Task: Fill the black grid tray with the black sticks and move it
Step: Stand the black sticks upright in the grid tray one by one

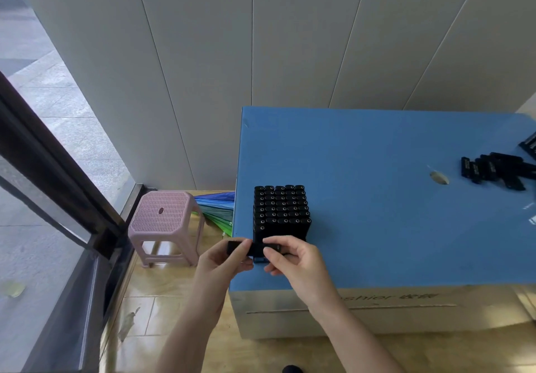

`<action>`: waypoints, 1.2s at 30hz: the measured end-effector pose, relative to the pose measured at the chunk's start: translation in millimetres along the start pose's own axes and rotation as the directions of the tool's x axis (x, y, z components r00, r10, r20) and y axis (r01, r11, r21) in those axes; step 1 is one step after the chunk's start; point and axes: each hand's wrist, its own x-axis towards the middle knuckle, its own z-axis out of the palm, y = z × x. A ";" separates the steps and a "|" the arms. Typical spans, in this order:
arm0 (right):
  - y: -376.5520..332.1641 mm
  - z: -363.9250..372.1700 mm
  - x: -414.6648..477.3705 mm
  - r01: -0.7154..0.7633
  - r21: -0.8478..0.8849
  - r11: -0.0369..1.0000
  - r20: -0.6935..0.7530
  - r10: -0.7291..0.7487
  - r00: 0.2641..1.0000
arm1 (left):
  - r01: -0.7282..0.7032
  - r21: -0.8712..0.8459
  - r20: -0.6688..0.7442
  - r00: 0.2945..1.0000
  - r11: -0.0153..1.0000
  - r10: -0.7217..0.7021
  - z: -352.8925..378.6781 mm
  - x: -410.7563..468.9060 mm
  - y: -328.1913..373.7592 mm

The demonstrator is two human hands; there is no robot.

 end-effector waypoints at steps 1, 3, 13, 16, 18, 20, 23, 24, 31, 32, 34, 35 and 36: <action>1.2 -2.1 -0.1 -0.015 0.045 0.999 -0.019 0.016 1.000 | -0.015 0.059 0.001 1.000 0.998 0.015 1.7 0.4 -1.6; 3.6 -9.4 0.9 -0.010 0.069 0.998 -0.069 0.014 0.997 | -0.068 0.244 -0.028 0.997 0.967 0.077 2.2 3.0 -4.2; 5.5 -35.0 20.1 0.285 -0.583 0.761 -0.071 -0.397 0.915 | -0.251 0.936 0.146 0.915 0.246 0.376 -18.1 7.3 -14.0; 7.1 -29.1 25.5 0.365 -0.681 0.635 -0.001 -0.499 0.866 | -0.261 0.937 0.159 0.910 0.231 0.383 -18.0 5.7 -14.9; 10.0 -24.1 28.2 0.405 -0.722 0.561 0.043 -0.548 0.836 | -0.267 0.935 0.164 0.910 0.235 0.380 -18.0 3.9 -15.2; 12.1 -20.8 30.2 0.427 -0.746 0.511 0.068 -0.579 0.813 | -0.260 0.936 0.160 0.915 0.237 0.370 -18.9 2.6 -15.1; 9.6 -21.6 35.5 0.475 -0.724 0.501 0.131 -0.576 0.807 | -0.250 0.935 0.151 0.922 0.252 0.357 -24.0 2.9 -15.9; 8.0 -22.4 37.7 0.494 -0.713 0.497 0.165 -0.566 0.808 | -0.244 0.936 0.148 0.926 0.254 0.348 -25.6 3.2 -16.0; 5.8 -20.9 40.1 0.490 -0.691 0.531 0.176 -0.533 0.827 | -0.237 0.935 0.145 0.935 0.265 0.324 -33.2 0.1 -16.0; 2.9 -21.5 39.5 0.465 -0.691 0.553 0.170 -0.500 0.849 | -0.239 0.933 0.148 0.936 0.268 0.320 -34.1 -0.9 -16.0; -4.8 -24.7 39.9 0.405 -0.701 0.587 0.181 -0.402 0.897 | -0.245 0.932 0.158 0.938 0.269 0.307 -35.4 -2.7 -15.2; -8.4 -26.4 40.6 0.385 -0.718 0.579 0.198 -0.361 0.911 | -0.250 0.930 0.165 0.940 0.269 0.300 -35.6 -3.3 -14.9; -10.7 -27.3 41.4 0.375 -0.738 0.561 0.210 -0.338 0.918 | -0.256 0.927 0.174 0.940 0.273 0.292 -35.7 -3.9 -14.9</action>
